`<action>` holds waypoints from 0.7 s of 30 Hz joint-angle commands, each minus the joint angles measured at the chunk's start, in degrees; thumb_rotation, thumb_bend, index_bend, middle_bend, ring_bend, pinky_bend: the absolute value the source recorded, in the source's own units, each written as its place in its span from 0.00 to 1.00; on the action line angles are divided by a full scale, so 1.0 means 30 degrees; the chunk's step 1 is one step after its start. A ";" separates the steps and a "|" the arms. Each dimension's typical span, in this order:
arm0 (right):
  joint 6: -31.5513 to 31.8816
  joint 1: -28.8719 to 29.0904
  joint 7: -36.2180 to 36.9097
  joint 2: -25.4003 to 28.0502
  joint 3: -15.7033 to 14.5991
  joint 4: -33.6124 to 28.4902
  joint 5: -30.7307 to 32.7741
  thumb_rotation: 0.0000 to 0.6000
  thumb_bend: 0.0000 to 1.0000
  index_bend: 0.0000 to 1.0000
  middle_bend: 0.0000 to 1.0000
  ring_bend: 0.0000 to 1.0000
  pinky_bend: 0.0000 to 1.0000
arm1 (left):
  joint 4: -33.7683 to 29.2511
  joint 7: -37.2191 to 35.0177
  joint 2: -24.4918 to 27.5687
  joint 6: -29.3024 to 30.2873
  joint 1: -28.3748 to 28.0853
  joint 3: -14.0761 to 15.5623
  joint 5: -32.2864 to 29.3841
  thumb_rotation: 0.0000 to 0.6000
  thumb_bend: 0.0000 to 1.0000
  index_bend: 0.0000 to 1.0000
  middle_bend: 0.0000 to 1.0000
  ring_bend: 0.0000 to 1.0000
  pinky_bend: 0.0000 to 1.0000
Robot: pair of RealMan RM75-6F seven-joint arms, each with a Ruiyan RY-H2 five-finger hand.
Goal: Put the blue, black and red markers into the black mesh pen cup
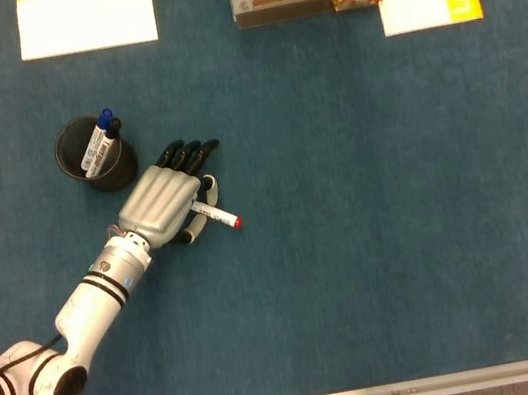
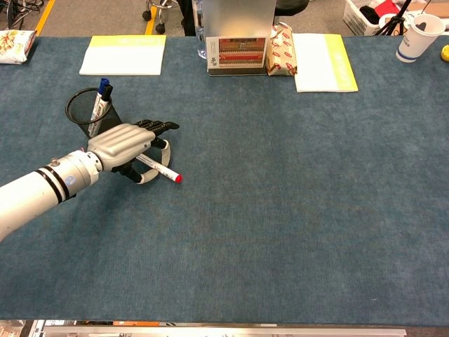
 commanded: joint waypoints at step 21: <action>-0.0081 0.0023 -0.0050 -0.0015 0.0001 -0.0007 0.0079 1.00 0.00 0.34 0.33 0.42 0.62 | -0.8002 0.2484 0.1602 0.1784 0.0816 -0.2081 -0.5163 1.00 0.41 0.52 0.00 0.00 0.03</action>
